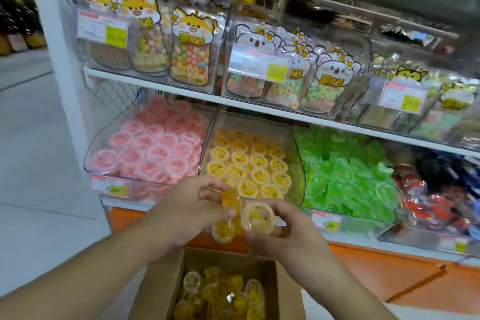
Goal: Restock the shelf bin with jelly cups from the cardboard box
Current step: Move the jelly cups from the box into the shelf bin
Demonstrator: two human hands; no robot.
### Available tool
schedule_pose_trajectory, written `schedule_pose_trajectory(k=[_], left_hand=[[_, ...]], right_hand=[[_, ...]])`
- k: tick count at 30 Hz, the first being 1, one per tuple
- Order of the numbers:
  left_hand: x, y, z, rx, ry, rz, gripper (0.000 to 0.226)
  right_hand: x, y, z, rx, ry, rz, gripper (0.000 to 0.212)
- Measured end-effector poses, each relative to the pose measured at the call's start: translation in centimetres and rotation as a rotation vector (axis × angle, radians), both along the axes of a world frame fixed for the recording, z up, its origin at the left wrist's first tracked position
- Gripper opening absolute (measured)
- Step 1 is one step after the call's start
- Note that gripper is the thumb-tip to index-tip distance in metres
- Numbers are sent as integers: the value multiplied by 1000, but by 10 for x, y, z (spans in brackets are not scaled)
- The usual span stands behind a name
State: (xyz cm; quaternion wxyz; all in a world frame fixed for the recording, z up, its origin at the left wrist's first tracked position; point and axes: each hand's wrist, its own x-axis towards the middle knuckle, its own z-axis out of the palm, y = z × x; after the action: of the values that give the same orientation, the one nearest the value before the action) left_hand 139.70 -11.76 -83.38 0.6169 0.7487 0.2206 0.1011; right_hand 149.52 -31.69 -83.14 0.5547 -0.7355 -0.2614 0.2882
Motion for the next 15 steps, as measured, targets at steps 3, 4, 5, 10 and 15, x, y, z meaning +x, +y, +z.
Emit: schedule_pose_trajectory(k=[3,4,5,10,15], left_hand=[[12,22,15,76,-38,77,41],[15,32,19,93,-52,106,41],[19,41,22,101,-74,133,41],[30,78,28,97,-171,261,41],[40,101,17,33,-177,309,32]], right_hand=[[17,26,3,22,-96,-102,49],[25,37,4,11,-141,-113,47],[34,48,5,-10,-190,-118,45],[92,123,0,-97,-436,-149,32],[156,197,-22,-244,-644,-236,38]])
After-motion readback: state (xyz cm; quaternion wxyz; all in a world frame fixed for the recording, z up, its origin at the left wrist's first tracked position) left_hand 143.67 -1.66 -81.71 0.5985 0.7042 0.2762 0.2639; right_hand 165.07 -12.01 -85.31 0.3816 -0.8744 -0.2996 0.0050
